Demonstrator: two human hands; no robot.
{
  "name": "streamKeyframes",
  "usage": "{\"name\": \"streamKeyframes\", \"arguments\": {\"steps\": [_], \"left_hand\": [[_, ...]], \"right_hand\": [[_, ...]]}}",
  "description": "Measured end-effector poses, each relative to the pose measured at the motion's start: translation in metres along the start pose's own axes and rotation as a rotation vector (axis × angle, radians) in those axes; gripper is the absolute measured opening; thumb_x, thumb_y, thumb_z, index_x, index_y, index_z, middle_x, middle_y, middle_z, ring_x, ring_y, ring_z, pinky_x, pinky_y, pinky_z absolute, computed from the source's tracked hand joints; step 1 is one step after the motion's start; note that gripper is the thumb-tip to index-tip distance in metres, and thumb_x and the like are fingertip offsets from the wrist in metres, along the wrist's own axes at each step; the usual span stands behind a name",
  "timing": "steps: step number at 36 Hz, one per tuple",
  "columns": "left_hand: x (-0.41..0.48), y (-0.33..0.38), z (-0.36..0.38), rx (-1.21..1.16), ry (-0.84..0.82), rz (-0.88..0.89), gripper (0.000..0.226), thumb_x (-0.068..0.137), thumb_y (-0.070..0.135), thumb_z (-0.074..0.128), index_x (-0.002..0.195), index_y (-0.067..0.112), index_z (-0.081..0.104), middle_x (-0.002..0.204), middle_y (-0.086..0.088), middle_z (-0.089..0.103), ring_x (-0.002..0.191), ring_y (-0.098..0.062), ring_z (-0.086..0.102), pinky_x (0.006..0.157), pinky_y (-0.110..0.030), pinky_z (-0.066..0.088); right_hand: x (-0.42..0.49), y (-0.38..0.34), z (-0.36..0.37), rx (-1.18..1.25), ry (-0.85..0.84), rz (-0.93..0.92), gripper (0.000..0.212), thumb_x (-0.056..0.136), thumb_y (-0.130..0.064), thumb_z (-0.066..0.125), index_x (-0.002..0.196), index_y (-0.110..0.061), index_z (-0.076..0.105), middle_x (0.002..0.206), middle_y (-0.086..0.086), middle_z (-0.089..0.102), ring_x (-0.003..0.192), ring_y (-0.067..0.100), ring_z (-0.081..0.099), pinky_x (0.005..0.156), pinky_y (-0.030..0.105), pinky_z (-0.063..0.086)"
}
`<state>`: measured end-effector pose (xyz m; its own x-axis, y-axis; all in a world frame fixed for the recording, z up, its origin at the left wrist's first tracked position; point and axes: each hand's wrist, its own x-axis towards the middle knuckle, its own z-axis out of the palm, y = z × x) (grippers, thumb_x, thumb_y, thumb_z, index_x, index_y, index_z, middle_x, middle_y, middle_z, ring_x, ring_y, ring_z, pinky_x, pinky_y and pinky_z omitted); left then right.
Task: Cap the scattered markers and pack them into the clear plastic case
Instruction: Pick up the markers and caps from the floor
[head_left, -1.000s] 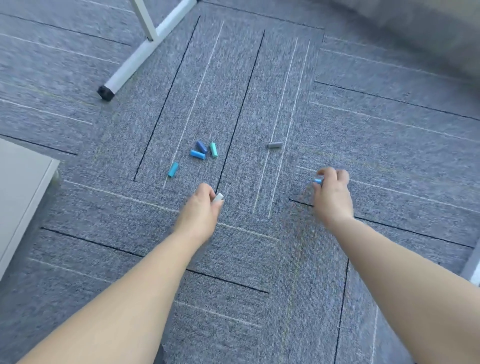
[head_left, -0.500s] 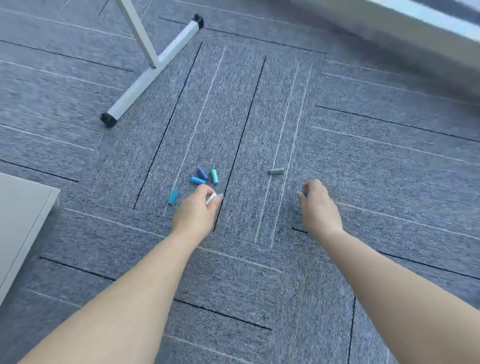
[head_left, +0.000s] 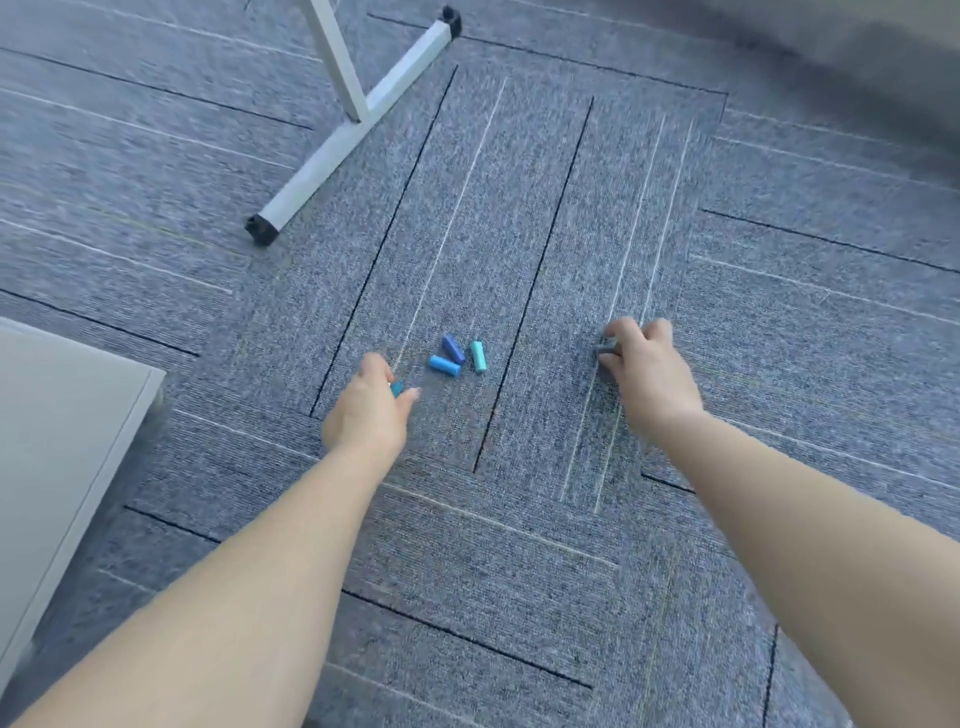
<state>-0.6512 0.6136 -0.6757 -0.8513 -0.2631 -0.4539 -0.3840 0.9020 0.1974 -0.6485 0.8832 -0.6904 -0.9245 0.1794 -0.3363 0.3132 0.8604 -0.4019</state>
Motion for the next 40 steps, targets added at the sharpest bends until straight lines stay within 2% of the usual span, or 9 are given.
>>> {"name": "streamKeyframes", "arguments": {"steps": [5,8,11,14,18,22,27,37,40], "left_hand": [[0.007,-0.007,0.001,0.0,-0.043,-0.028,0.03,0.092,0.044,0.054,0.102,0.02,0.039,0.084,0.002,0.053,0.068,-0.018,0.05,0.054,-0.029,0.033],[0.011,-0.008,0.0,-0.008,-0.066,-0.02,0.026,0.092,0.042,0.055,0.097,0.019,0.044,0.082,0.002,0.053,0.063,-0.015,0.047,0.052,-0.028,0.032],[0.015,-0.008,-0.003,-0.017,-0.081,-0.007,0.024,0.094,0.04,0.053,0.096,0.018,0.045,0.093,-0.002,0.055,0.071,-0.019,0.051,0.058,-0.03,0.036],[0.017,-0.004,-0.006,-0.064,-0.068,0.033,0.024,0.096,0.038,0.048,0.103,0.015,0.046,0.105,-0.004,0.049,0.081,-0.022,0.051,0.066,-0.036,0.04],[0.018,0.004,-0.012,-0.107,-0.038,0.091,0.025,0.097,0.037,0.047,0.107,0.014,0.045,0.105,-0.004,0.047,0.077,-0.018,0.05,0.061,-0.033,0.04],[0.021,0.01,-0.012,-0.143,-0.043,0.152,0.023,0.094,0.034,0.054,0.105,0.018,0.042,0.096,-0.002,0.051,0.073,-0.016,0.049,0.06,-0.031,0.04],[0.022,0.018,-0.007,-0.164,-0.111,0.29,0.029,0.092,0.03,0.059,0.116,0.018,0.048,0.109,-0.001,0.052,0.089,-0.019,0.05,0.074,-0.032,0.04],[0.025,0.025,-0.002,-0.004,-0.143,0.378,0.023,0.095,0.027,0.053,0.114,0.015,0.046,0.115,-0.007,0.047,0.097,-0.029,0.056,0.078,-0.041,0.046],[0.025,0.021,-0.003,0.02,-0.138,0.375,0.024,0.097,0.028,0.049,0.114,0.012,0.045,0.117,-0.007,0.046,0.091,-0.027,0.055,0.073,-0.039,0.045]], "right_hand": [[0.006,-0.008,0.001,-0.03,0.01,-0.011,0.019,0.098,-0.028,0.046,0.104,-0.01,0.045,0.104,0.007,0.035,0.074,0.028,0.049,0.067,0.038,0.044],[0.006,-0.024,0.005,0.004,-0.004,-0.021,0.019,0.099,-0.029,0.043,0.103,-0.01,0.045,0.11,0.01,0.044,0.08,0.031,0.055,0.071,0.045,0.05],[0.007,-0.046,0.013,0.034,-0.049,-0.051,0.018,0.098,-0.03,0.042,0.102,-0.013,0.044,0.108,0.009,0.053,0.085,0.027,0.058,0.076,0.048,0.052],[0.006,-0.067,0.023,0.067,-0.077,-0.087,0.018,0.099,-0.029,0.042,0.11,-0.014,0.045,0.112,0.007,0.054,0.086,0.022,0.058,0.076,0.041,0.053],[0.005,-0.091,0.035,0.108,-0.14,-0.124,0.027,0.1,-0.028,0.042,0.123,-0.014,0.042,0.121,0.008,0.052,0.089,0.02,0.057,0.074,0.033,0.049],[0.005,-0.106,0.042,0.1,-0.181,-0.138,0.029,0.098,-0.031,0.045,0.121,-0.014,0.042,0.12,0.008,0.052,0.093,0.026,0.059,0.078,0.04,0.051],[0.006,-0.111,0.048,-0.017,-0.207,-0.147,0.029,0.094,-0.035,0.052,0.112,-0.016,0.04,0.11,0.008,0.052,0.085,0.029,0.059,0.073,0.044,0.053],[0.004,-0.114,0.057,-0.12,-0.193,-0.171,0.021,0.092,-0.007,0.05,0.107,-0.012,0.036,0.11,0.012,0.048,0.083,0.034,0.056,0.063,0.042,0.043],[0.004,-0.115,0.054,-0.015,-0.192,-0.126,0.014,0.094,-0.01,0.043,0.107,-0.011,0.038,0.108,0.012,0.047,0.08,0.032,0.052,0.066,0.04,0.041]]}}
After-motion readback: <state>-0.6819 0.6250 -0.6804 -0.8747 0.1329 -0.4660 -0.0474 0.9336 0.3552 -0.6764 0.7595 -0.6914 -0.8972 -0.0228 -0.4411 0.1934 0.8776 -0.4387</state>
